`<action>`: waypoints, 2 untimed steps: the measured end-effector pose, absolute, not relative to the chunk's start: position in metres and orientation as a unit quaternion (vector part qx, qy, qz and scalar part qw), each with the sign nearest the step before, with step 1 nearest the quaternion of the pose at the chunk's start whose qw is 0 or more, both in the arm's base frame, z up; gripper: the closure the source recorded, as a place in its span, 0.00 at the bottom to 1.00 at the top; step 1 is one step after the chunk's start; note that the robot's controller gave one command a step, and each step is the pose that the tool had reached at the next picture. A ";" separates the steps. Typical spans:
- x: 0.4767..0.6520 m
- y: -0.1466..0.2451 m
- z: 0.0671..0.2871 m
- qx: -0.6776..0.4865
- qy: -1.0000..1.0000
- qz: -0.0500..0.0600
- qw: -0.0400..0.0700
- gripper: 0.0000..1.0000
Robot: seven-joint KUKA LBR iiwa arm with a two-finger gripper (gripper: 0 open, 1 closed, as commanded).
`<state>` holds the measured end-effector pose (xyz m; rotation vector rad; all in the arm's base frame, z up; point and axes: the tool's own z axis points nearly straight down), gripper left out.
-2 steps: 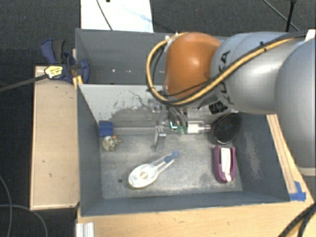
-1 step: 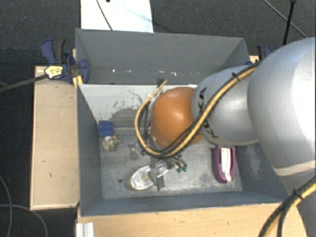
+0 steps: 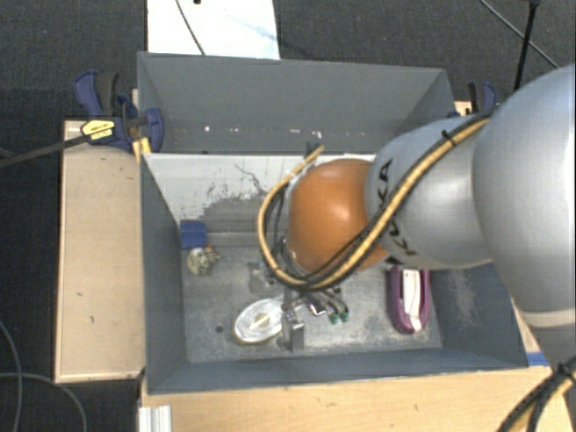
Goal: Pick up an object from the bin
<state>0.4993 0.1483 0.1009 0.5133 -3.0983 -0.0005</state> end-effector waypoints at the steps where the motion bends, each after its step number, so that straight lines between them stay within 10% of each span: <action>1: 0.501 0.141 0.113 0.178 -0.984 0.000 -0.002 0.00; 2: 0.505 0.137 0.069 0.234 -0.972 0.000 0.001 0.00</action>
Offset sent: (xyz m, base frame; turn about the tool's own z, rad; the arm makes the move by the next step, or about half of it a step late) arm 0.0007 -0.0071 0.0115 -0.0311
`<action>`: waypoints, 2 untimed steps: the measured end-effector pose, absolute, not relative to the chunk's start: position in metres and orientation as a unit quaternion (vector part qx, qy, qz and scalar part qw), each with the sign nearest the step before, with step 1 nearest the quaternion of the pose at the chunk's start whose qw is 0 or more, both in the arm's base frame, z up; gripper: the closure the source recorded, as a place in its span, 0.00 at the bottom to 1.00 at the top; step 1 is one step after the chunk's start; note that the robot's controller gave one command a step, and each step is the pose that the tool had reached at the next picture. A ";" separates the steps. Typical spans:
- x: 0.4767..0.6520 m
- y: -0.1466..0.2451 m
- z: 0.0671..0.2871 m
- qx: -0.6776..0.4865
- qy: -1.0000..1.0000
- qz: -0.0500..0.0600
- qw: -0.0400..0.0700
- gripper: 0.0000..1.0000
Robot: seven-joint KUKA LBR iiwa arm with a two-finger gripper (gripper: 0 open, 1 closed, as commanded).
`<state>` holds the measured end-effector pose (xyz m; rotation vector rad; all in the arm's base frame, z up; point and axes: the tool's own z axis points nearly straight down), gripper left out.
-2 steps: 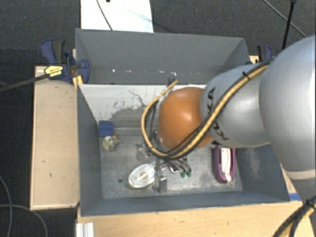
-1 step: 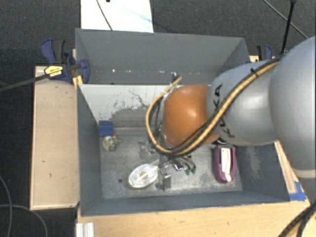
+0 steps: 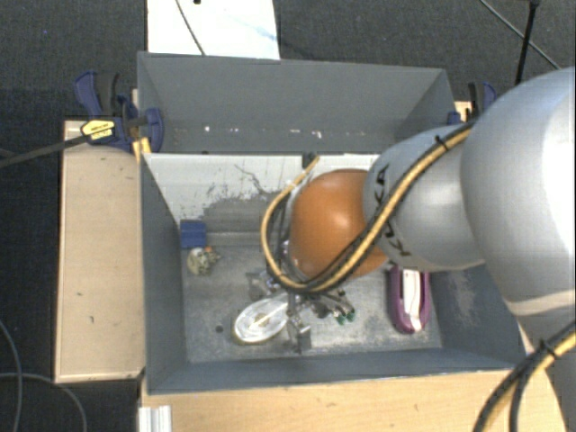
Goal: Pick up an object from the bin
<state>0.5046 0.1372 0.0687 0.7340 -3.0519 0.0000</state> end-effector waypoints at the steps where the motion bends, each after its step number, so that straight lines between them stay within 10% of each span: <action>1: 0.505 0.137 0.069 0.231 -0.973 0.000 0.001 0.00; 2: 0.505 0.138 0.069 0.229 -0.973 -0.001 0.001 1.00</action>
Offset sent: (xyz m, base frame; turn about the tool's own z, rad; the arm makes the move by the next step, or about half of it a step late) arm 0.0000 0.0000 0.0000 0.0000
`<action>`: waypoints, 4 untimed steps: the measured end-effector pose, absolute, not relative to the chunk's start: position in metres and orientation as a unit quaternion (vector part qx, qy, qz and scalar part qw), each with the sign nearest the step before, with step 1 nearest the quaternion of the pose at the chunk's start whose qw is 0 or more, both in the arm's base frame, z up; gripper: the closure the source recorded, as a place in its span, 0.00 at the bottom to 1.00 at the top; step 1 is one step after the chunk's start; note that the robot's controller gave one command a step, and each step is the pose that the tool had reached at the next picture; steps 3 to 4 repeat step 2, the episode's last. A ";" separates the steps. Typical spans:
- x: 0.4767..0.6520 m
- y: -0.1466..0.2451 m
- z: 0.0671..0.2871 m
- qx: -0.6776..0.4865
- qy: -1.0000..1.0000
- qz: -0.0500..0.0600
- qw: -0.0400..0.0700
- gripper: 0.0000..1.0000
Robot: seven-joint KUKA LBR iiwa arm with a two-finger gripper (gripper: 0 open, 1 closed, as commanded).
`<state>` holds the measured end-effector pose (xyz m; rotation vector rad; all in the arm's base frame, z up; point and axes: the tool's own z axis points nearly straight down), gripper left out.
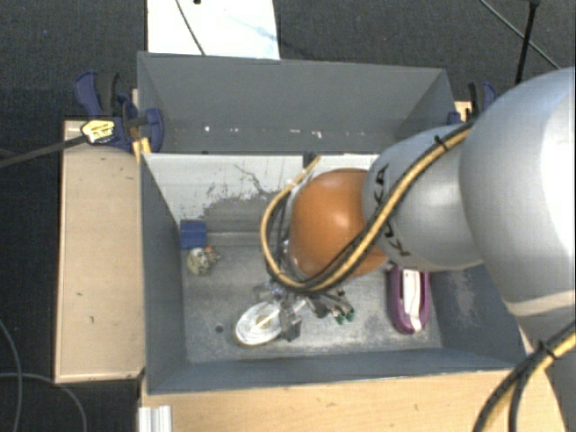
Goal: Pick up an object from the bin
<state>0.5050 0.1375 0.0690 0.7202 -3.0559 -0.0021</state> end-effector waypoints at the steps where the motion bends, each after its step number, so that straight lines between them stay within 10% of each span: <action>1: 0.507 0.138 0.112 0.226 -0.974 0.000 -0.004 1.00; 2: 0.508 0.138 0.178 0.220 -0.975 0.000 -0.005 1.00; 4: 0.508 0.138 0.178 0.220 -0.975 0.000 -0.005 1.00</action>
Offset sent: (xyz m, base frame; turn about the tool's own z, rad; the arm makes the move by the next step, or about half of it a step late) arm 0.0000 0.0000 0.0402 0.0000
